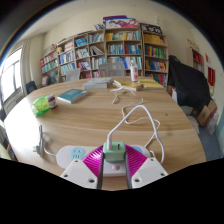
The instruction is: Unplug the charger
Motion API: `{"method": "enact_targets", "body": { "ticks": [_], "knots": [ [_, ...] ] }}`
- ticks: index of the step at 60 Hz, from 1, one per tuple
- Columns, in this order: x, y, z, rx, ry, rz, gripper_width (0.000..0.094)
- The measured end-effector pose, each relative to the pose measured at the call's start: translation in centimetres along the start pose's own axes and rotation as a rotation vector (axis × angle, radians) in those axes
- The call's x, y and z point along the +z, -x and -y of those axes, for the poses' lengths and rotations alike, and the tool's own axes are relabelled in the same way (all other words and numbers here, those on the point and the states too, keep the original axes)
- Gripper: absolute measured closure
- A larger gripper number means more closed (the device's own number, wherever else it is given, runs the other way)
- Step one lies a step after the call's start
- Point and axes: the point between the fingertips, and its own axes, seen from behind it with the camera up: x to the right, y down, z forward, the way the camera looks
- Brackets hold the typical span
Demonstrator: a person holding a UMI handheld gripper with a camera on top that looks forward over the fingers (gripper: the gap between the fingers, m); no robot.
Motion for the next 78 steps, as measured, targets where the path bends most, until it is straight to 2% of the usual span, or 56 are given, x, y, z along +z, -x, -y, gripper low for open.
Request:
{"method": "enact_targets", "body": {
  "ticks": [8, 16, 18, 21, 27, 32, 36, 44, 49, 58, 66, 69, 75, 78],
  "knots": [
    [0.0, -0.2, -0.1, -0.04, 0.002, -0.038, 0.0662],
    [-0.3, -0.4, -0.2, 0.006, 0.081, -0.044, 0.0685],
    [-1.0, -0.3, 1.2, 0.029, 0.047, -0.044, 0.0685],
    [-2.5, -0.5, 6.2, 0.026, -0.072, -0.065, 0.0685],
    [-5.9, -1.8, 14.9, -0.015, -0.211, -0.116, 0.0685],
    [-8.7, -3.8, 19.0, -0.027, -0.26, -0.17, 0.0687],
    [-8.9, -5.3, 19.0, -0.065, -0.256, -0.226, 0.0686],
    [-9.8, -8.1, 15.4, -0.094, -0.135, -0.284, 0.0685],
    [-7.8, -9.3, 10.1, -0.089, -0.022, -0.284, 0.0682],
    [-5.4, -11.5, 0.9, -0.045, 0.223, -0.209, 0.0674],
    [-2.8, -13.0, -4.0, -0.05, 0.367, -0.132, 0.0656],
    [-2.4, -13.3, -4.4, -0.056, 0.397, -0.102, 0.0624],
    [-1.2, -13.4, -4.6, -0.043, 0.394, -0.033, 0.0577],
    [-1.4, -13.3, -4.1, -0.024, 0.405, -0.009, 0.0488]
  ]
}}
